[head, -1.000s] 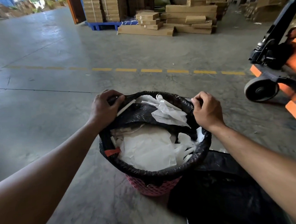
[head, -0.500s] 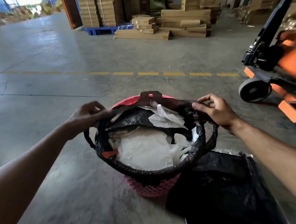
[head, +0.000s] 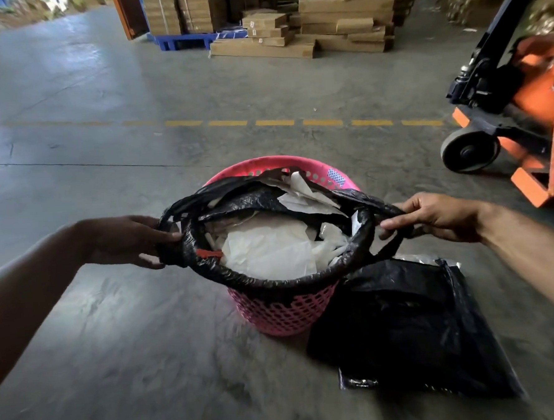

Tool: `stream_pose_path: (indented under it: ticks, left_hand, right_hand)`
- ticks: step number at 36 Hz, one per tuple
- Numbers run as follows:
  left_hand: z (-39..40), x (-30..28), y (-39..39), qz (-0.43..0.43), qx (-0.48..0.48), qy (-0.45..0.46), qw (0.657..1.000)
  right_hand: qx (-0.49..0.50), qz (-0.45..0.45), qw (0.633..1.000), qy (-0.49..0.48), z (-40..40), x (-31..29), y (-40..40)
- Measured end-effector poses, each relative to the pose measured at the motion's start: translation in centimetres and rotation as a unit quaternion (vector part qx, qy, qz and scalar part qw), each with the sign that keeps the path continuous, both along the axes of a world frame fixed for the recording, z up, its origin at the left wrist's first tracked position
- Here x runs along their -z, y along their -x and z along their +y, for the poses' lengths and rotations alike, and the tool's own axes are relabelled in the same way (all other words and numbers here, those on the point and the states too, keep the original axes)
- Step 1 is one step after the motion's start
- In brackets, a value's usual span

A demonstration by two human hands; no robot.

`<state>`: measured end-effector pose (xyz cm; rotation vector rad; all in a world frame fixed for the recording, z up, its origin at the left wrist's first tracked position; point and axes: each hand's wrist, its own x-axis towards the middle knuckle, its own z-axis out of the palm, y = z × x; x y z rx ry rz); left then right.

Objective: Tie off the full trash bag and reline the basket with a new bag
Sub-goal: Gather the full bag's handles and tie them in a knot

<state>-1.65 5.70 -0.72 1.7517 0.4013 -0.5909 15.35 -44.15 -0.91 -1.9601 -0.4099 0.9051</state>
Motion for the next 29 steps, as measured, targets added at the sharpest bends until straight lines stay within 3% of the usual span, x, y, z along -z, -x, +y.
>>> stream_pose_path:
  ticks: [6, 9, 12, 15, 20, 22, 25, 29]
  left_hand:
    - [0.6, -2.0, 0.9, -0.035, 0.026, -0.045, 0.998]
    - [1.0, -2.6, 0.9, -0.131, -0.042, -0.021, 0.990]
    - [1.2, -2.8, 0.5, -0.209, -0.116, 0.057, 0.969]
    - [-0.1, -2.9, 0.6, -0.178, -0.089, 0.106, 0.974]
    - [-1.9, -4.1, 1.0, -0.075, 0.002, 0.031, 0.997]
    - [-1.8, -5.0, 0.9, -0.069, 0.009, 0.053, 0.996]
    - [-1.5, -6.5, 0.3, -0.094, 0.005, 0.125, 0.988]
    - [-0.4, -7.6, -1.6, -0.143, -0.085, 0.201, 0.965]
  right_hand:
    - [-0.001, 0.009, 0.999, -0.035, -0.7, -2.3, 0.0]
    - [0.075, -0.011, 0.990, -0.122, -0.7, -3.4, -0.5]
    - [0.142, 0.028, 0.963, -0.229, -0.5, -4.1, -0.6]
    - [0.104, 0.061, 0.968, -0.221, 0.1, -3.6, 0.5]
    - [-0.069, 0.147, 0.976, -0.144, 0.8, -3.1, 2.4]
    - [-0.089, 0.151, 0.973, -0.151, 1.1, -4.0, 2.6]
    - [-0.012, 0.112, 0.972, -0.208, 1.6, -6.5, 2.1]
    - [0.177, 0.051, 0.953, -0.241, 1.7, -8.1, -0.1]
